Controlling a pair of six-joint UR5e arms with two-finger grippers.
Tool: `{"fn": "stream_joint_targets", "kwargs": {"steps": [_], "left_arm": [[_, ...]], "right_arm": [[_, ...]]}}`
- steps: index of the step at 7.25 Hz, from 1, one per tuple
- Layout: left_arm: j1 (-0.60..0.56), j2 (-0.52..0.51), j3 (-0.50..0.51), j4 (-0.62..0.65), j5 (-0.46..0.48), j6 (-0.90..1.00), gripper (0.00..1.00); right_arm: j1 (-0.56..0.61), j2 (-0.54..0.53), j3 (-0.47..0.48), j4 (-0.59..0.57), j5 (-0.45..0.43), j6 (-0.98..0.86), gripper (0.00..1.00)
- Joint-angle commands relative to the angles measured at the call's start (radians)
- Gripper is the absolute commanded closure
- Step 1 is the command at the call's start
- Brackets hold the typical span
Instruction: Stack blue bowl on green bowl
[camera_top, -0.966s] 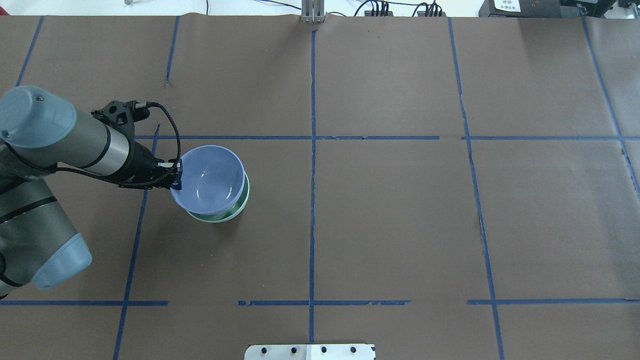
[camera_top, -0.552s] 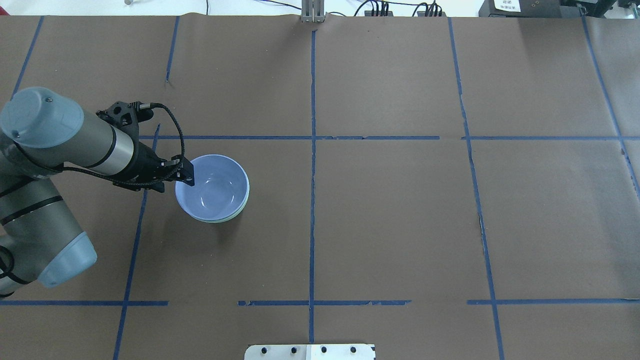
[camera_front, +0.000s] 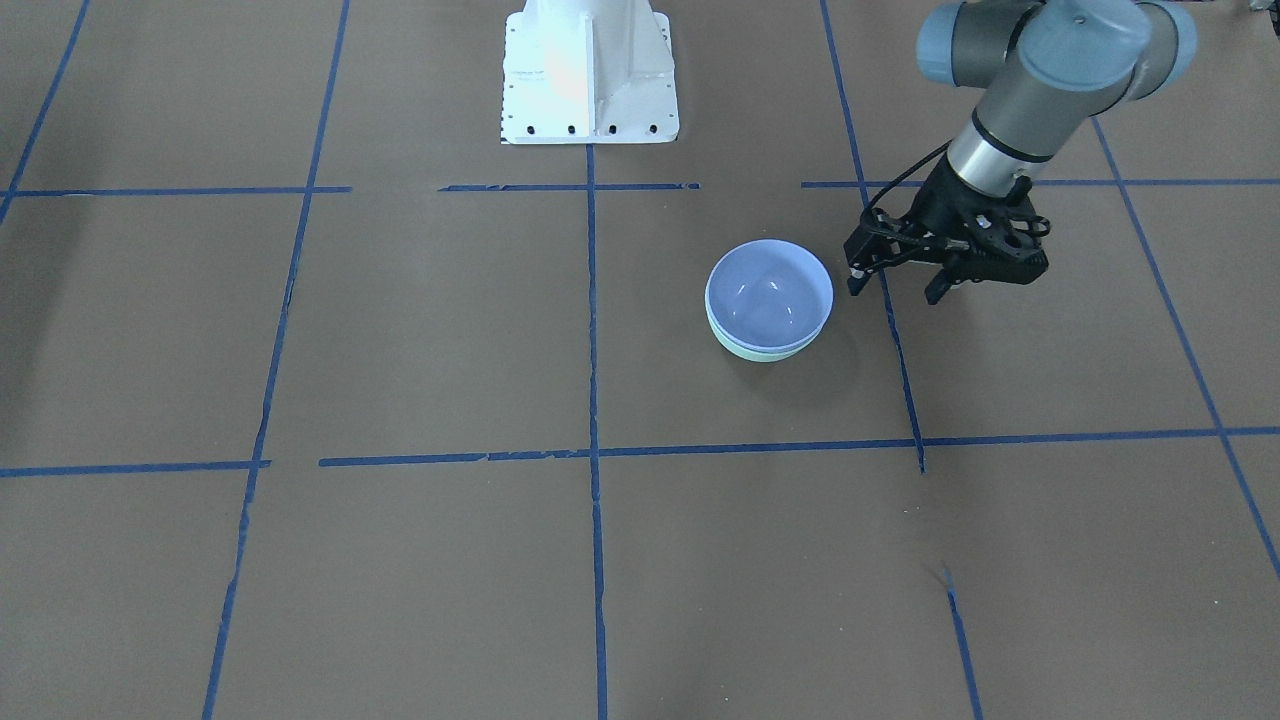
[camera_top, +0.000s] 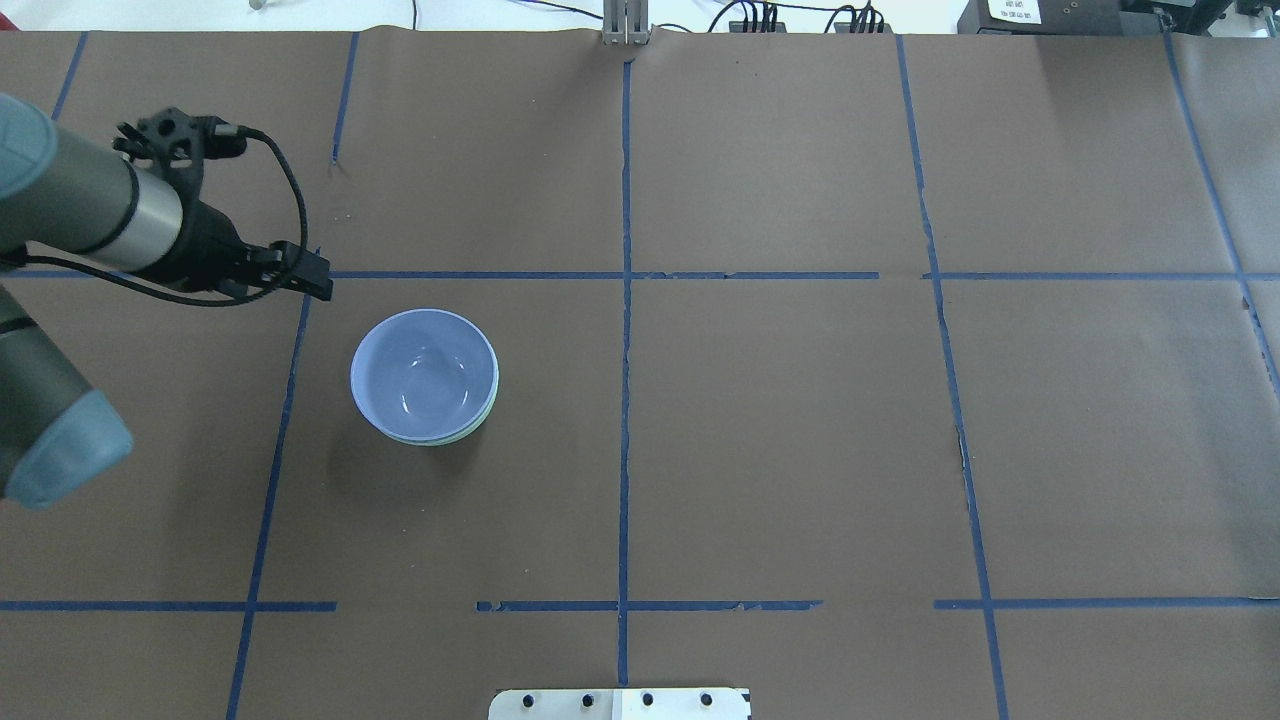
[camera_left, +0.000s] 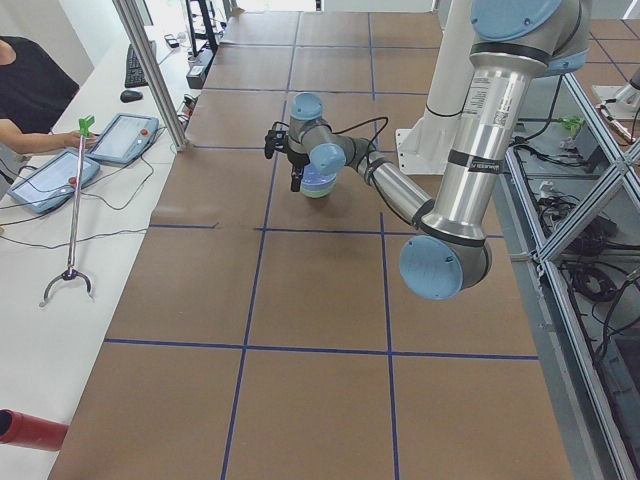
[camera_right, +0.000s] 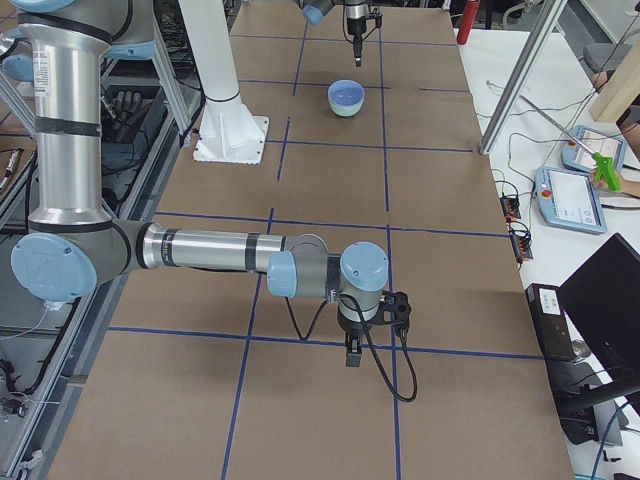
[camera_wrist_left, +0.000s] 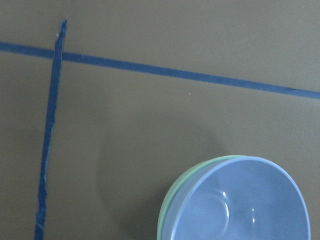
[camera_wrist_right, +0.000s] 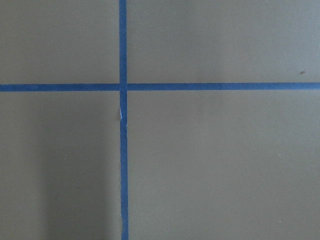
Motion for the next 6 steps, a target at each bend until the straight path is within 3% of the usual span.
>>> {"fn": "stream_joint_targets", "kwargs": {"steps": [1, 2, 3, 4, 6], "left_arm": [[-0.171, 0.036, -0.030, 0.103, -0.003, 0.427, 0.00], [-0.283, 0.077, -0.015, 0.137, -0.078, 0.685, 0.00], [-0.372, 0.126, 0.018, 0.148, -0.148, 0.818, 0.00], [-0.451, 0.176, 0.066, 0.144, -0.157, 0.948, 0.00], [-0.603, 0.210, 0.210, 0.151, -0.206, 0.977, 0.00]], "right_arm": [[0.000, 0.000, 0.000, 0.000, 0.000, 0.000, 0.00], [0.000, 0.000, 0.000, 0.000, 0.000, 0.000, 0.00], [0.000, 0.000, 0.000, 0.000, 0.000, 0.000, 0.00], [0.000, 0.000, 0.000, 0.000, 0.000, 0.000, 0.00], [0.000, 0.000, 0.000, 0.000, 0.000, 0.000, 0.00]]}}
